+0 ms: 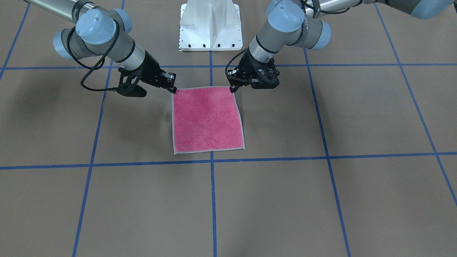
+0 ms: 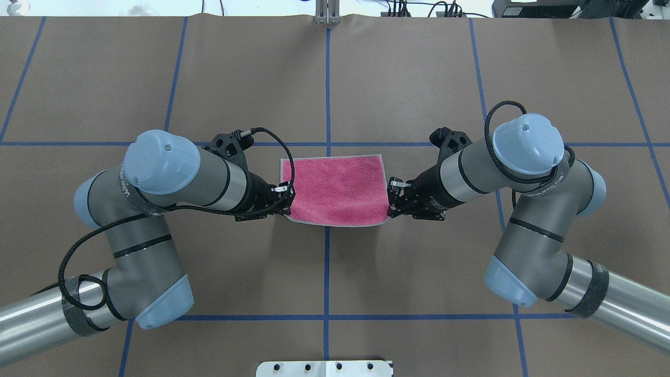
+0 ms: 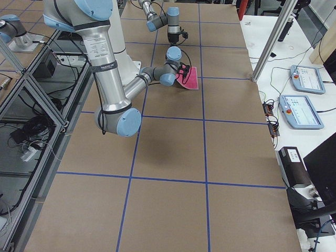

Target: Fold towel twice with both arms

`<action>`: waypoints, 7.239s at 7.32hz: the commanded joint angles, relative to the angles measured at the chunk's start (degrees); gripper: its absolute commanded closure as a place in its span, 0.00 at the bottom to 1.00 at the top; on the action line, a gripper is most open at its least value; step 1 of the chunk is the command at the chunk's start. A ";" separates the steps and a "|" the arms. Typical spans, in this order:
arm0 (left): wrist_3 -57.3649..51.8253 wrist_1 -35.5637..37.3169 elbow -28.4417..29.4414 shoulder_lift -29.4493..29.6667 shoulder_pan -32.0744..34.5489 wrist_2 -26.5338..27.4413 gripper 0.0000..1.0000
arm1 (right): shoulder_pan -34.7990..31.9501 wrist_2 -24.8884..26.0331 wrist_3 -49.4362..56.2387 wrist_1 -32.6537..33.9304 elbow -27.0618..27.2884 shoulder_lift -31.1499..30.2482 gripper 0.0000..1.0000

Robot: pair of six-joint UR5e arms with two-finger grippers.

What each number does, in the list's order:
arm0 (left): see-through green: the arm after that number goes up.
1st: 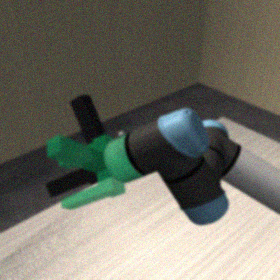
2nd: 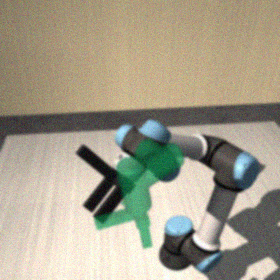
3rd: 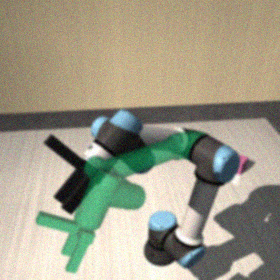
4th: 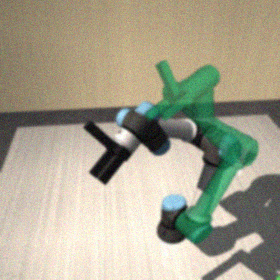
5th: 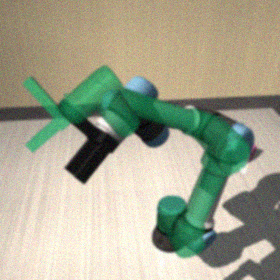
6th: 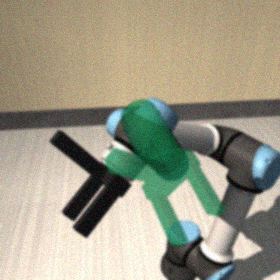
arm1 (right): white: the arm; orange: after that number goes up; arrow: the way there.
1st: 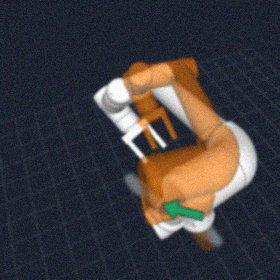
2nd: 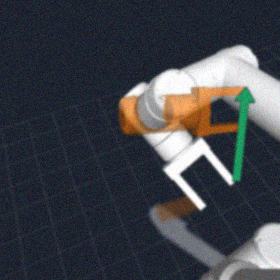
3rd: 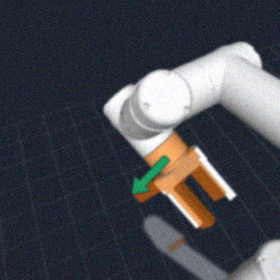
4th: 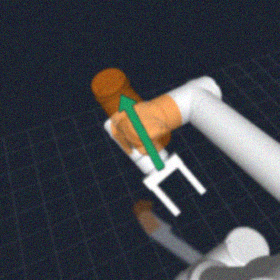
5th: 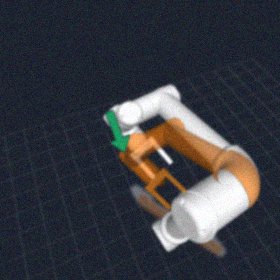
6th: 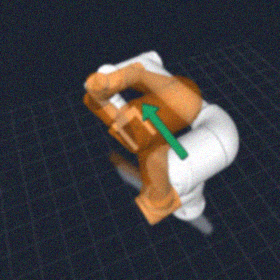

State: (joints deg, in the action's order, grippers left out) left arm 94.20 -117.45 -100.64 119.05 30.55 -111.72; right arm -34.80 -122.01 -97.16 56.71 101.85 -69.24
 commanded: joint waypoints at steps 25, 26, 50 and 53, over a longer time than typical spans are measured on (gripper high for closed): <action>4.94 -7.53 16.34 6.72 4.96 0.10 1.00 | -2.90 5.38 -0.22 -4.50 -15.63 9.30 1.00; 4.94 -7.53 16.70 6.72 4.96 0.10 1.00 | -3.07 5.38 -0.22 -4.59 -16.76 9.30 1.00; 5.29 -13.15 26.98 13.40 3.82 0.54 0.00 | -14.85 -5.78 5.05 -8.72 -18.27 5.52 0.00; 5.29 -13.24 27.86 13.49 3.55 0.54 0.00 | -14.85 -5.78 5.14 -8.72 -18.27 5.26 0.00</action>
State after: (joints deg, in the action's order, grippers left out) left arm 99.49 -130.66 -73.10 132.46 34.28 -111.18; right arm -49.63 -127.77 -92.09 48.00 83.58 -63.92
